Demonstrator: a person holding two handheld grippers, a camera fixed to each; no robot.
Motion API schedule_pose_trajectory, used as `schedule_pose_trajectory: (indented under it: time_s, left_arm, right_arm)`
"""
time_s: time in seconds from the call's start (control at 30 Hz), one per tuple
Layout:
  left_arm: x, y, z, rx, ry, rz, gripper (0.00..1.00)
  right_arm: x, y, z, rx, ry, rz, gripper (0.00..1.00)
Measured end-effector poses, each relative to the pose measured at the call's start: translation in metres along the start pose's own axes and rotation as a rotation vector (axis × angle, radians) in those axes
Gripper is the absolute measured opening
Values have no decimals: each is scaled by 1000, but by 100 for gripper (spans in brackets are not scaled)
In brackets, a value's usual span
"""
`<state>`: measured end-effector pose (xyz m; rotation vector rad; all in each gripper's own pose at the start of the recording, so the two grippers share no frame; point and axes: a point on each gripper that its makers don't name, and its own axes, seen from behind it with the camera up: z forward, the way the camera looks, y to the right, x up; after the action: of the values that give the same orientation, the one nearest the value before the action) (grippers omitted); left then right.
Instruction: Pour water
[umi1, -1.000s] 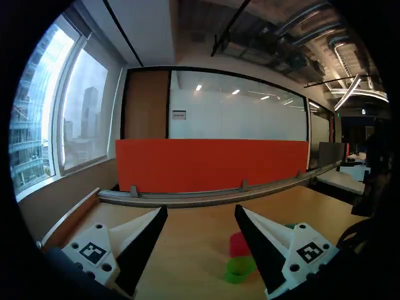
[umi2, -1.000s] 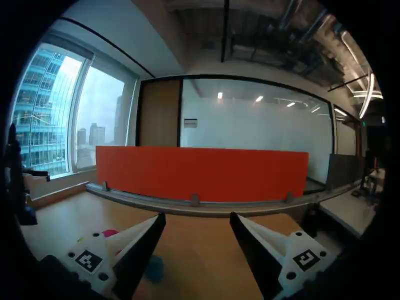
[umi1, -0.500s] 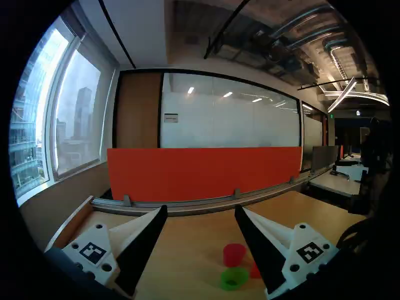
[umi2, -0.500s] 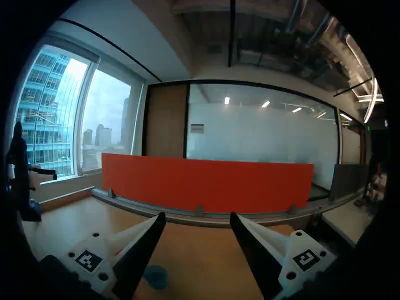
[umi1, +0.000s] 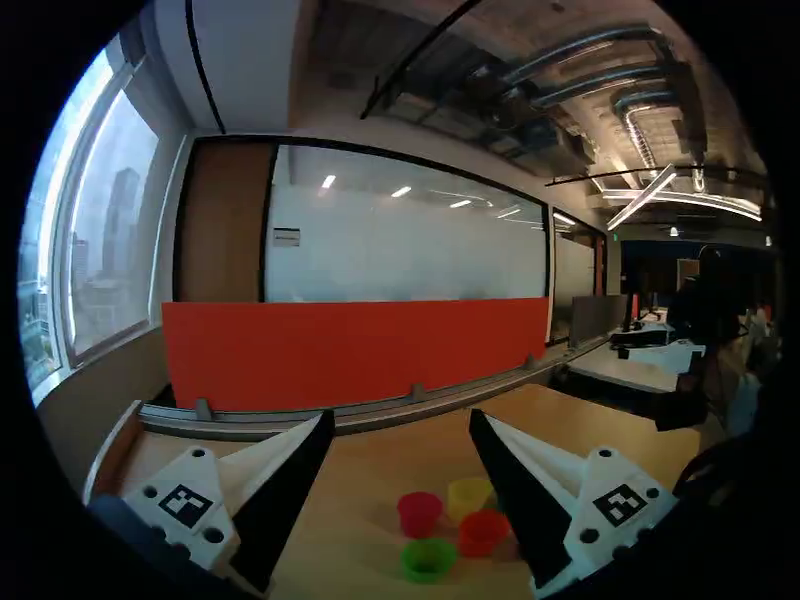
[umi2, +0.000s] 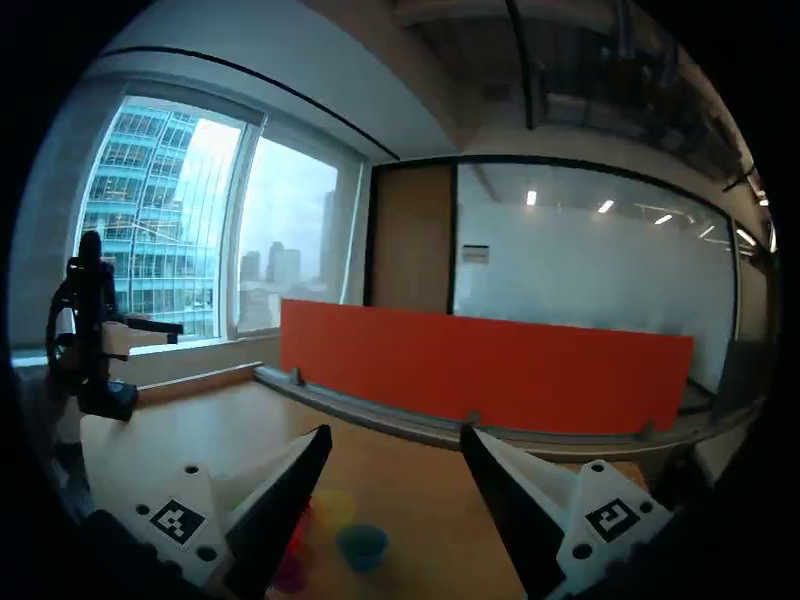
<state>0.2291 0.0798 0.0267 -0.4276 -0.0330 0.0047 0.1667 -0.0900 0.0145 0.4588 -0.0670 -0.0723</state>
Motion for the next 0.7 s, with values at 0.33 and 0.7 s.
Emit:
schedule_pose_trajectory:
  time_s: [0.33, 0.7]
  left_arm:
    - [-13, 20, 4, -95, -43, 18, 100]
    - [-43, 26, 7, -147, -100, 62, 100]
  right_arm:
    - [-1, -10, 3, 83, -14, -15, 100]
    - [-30, -13, 6, 152, -111, -62, 100]
